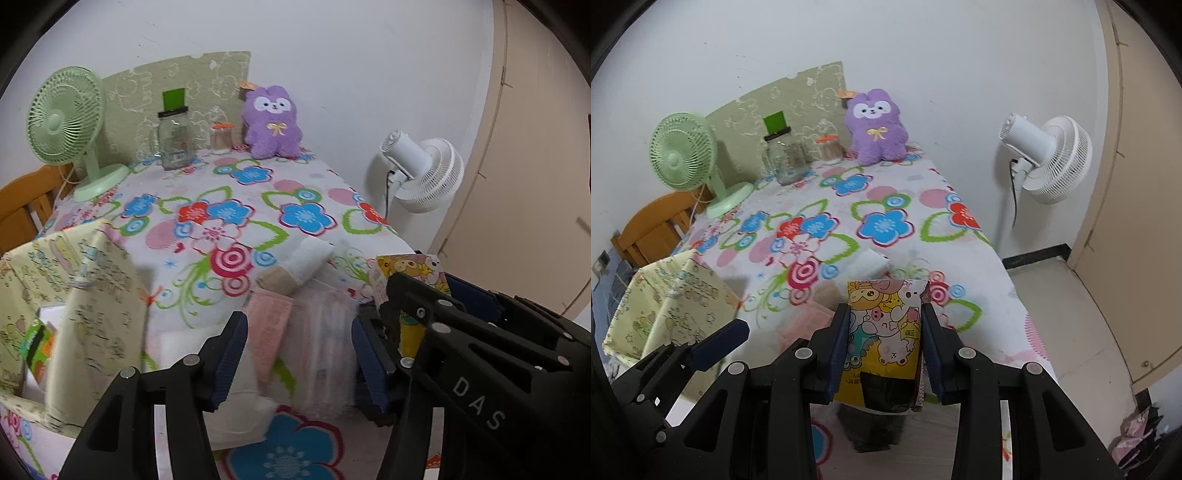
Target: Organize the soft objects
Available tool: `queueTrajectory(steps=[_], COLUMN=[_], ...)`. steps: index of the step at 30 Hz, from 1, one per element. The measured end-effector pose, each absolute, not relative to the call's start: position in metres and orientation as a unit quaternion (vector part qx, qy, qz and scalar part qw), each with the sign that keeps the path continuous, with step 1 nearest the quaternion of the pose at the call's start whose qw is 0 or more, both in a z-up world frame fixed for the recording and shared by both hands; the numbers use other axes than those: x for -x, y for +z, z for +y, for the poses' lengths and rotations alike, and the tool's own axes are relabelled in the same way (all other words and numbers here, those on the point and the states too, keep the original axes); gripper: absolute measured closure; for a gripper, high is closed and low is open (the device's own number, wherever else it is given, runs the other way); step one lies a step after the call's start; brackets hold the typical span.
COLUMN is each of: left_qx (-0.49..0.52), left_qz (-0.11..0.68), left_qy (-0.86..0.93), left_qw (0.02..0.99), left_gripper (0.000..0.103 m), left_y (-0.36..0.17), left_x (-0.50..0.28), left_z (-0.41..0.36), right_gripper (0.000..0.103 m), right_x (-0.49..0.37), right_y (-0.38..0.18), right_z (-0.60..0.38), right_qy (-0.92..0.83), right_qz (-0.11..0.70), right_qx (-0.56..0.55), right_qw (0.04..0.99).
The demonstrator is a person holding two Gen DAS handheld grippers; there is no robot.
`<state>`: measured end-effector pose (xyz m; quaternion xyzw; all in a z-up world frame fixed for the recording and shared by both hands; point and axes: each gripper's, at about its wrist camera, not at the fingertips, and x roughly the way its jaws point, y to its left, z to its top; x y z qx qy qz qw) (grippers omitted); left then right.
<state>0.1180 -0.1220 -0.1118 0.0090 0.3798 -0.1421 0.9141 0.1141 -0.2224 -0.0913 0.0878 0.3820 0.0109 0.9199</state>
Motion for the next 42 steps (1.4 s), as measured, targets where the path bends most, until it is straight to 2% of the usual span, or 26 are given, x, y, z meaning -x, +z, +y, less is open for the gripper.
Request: queueTrajectory(steps=[9,13,15,21,22,23,42], left_qx=[-0.029,-0.027,-0.037,-0.038,-0.040,-0.043,-0.037], left_qz=[0.389,0.400,0.408,0.424,0.422,0.420,0.379], left_qy=[-0.155,-0.145,-0.147,-0.162,-0.164,-0.164,-0.160], left_qw=[0.908,0.904,0.900,0.890,0.891,0.891,0.911], left_gripper=[0.043,0.058,0.061,0.080,0.087,0.088,0.090], left_y=[-0.125,-0.132,-0.137,-0.145,-0.144,-0.144,-0.100], left_x=[-0.117,-0.123,-0.125,-0.129,-0.128,-0.128,-0.120], left_z=[-0.146,-0.146,-0.148,-0.150,-0.150,-0.151,-0.137], right_gripper=[0.063,0.063,0.063,0.063,0.063,0.063,0.063], right_x=[-0.112,-0.113,-0.114,-0.119,-0.119,-0.120,-0.116], right_y=[-0.104,-0.112,-0.114,-0.118,-0.118,-0.118,-0.087], right_z=[-0.240,-0.242,-0.242,-0.240,-0.240,-0.240,-0.224], right_qy=[0.002,0.005,0.007,0.012,0.012,0.011,0.015], right_qz=[0.394,0.401,0.403,0.407,0.408,0.408,0.382], right_qx=[-0.096,-0.100,-0.103,-0.104,-0.104,-0.104,-0.089], right_qw=[0.914,0.911,0.909,0.907,0.907,0.907,0.920])
